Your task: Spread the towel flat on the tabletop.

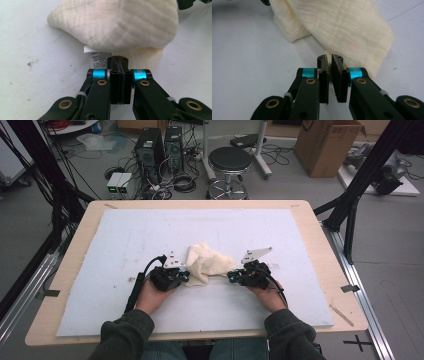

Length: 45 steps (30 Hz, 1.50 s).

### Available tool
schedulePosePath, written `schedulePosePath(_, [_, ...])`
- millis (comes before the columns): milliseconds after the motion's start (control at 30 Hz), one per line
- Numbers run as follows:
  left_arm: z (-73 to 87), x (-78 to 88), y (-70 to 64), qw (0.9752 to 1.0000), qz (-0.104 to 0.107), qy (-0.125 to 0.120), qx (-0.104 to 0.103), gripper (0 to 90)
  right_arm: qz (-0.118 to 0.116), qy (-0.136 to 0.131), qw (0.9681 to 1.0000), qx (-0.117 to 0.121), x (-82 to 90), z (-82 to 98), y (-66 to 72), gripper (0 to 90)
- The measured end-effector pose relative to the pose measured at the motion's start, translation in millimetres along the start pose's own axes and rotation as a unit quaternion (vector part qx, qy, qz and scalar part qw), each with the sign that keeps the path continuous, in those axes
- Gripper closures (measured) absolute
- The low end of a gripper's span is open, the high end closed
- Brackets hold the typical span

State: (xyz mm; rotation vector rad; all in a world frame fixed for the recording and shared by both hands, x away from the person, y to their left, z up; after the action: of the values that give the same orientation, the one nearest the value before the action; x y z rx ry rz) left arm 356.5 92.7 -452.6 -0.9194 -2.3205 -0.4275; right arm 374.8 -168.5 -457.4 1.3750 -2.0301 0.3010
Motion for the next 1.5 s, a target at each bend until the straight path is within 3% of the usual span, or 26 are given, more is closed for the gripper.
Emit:
schedulePosePath(267, [0.8, 21.4, 10.1, 0.9997, -0.010, -0.016, 0.014, 88.8, 0.009, -0.002, 0.9995, 0.030, 22.8, -5.3, 8.8, 84.5])
schedulePosePath(633, [2.7, 59.6, 14.6, 0.9989, -0.022, -0.038, 0.018, 88.8, 0.007, -0.018, 0.9993, 0.033, 49.9, 5.0, 17.7, 84.5])
schedulePosePath(900, [19.8, 84.1, 0.3, 0.9990, -0.022, -0.040, 0.006, 88.8, -0.005, -0.023, 0.9984, 0.052, 64.9, 18.1, 44.9, 84.4])
schedulePosePath(1033, [28.3, 98.0, -10.9, 0.9990, -0.022, -0.038, -0.011, 88.8, -0.017, -0.020, 0.9977, 0.063, 69.6, 25.7, 62.3, 84.4])
schedulePosePath(1367, [55.9, 115.0, -35.5, 0.9994, -0.003, -0.022, -0.027, 88.6, -0.052, -0.005, 0.9950, 0.086, 64.1, 39.5, 98.5, 82.3])
schedulePosePath(1433, [59.9, 115.3, -37.3, 0.9994, 0.005, -0.021, -0.027, 83.3, -0.055, 0.001, 0.9942, 0.092, 60.6, 40.0, 102.4, 75.3])
schedulePosePath(1500, [60.6, 114.2, -37.9, 0.9993, 0.010, -0.024, -0.025, 68.5, -0.063, -0.003, 0.9939, 0.090, 58.9, 38.2, 104.0, 68.6])
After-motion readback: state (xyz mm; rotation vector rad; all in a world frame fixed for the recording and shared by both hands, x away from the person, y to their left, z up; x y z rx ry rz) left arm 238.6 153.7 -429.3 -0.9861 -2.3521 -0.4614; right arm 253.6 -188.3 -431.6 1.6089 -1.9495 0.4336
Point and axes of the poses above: each handheld gripper's, and its own axes: x roughly backward along the jaws, z roughly out of its underside, y roughly to its left, the point moved 4 cm from there along -x, roughly forward along the jaws, and after that the axes turned 5 degrees about -z, right-handed, at the moved point
